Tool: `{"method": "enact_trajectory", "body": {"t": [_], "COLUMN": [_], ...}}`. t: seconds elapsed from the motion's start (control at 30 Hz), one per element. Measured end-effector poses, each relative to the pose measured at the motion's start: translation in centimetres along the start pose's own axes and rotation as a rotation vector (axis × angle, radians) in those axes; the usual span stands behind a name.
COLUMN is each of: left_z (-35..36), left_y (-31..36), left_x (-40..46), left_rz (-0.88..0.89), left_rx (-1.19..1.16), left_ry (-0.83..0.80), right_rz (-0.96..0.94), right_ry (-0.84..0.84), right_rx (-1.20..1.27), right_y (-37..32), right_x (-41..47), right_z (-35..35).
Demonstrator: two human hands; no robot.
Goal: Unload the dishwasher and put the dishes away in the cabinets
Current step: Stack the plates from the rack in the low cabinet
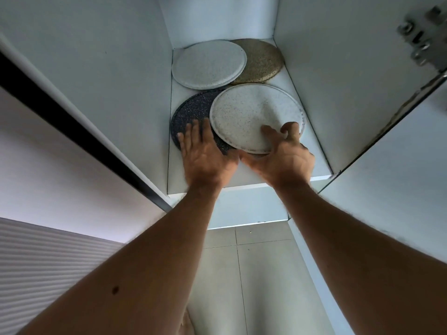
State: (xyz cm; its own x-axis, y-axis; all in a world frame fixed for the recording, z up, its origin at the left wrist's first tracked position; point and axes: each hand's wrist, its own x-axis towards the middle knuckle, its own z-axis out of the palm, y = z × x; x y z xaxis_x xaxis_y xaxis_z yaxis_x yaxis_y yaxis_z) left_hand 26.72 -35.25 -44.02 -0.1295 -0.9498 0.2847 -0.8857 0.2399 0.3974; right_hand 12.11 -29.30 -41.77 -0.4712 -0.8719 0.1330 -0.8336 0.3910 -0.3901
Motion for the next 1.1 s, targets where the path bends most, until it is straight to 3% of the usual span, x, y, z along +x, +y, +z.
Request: {"method": "enact_trajectory", "body": {"t": [0.13, 0.33, 0.67, 1.1], "left_z": [-0.1, 0.1, 0.2, 0.5], "left_y": [0.3, 0.4, 0.4, 0.5], "left_x": [-0.1, -0.5, -0.7, -0.3], "left_rz": [0.095, 0.104, 0.058, 0.076], "left_rx": [0.069, 0.091, 0.112, 0.129], "left_ry": [-0.114, -0.093, -0.070, -0.050], "right_rz": [-0.040, -0.149, -0.068, -0.156], "right_ry": [0.015, 0.248, 0.216, 0.149], "right_rx": [-0.037, -0.132, -0.060, 0.008], "right_y": [0.0, 0.8, 0.6, 0.7], "right_x": [-0.2, 0.0, 0.0, 0.3], "right_z": [0.4, 2.0, 1.8, 1.7]}}
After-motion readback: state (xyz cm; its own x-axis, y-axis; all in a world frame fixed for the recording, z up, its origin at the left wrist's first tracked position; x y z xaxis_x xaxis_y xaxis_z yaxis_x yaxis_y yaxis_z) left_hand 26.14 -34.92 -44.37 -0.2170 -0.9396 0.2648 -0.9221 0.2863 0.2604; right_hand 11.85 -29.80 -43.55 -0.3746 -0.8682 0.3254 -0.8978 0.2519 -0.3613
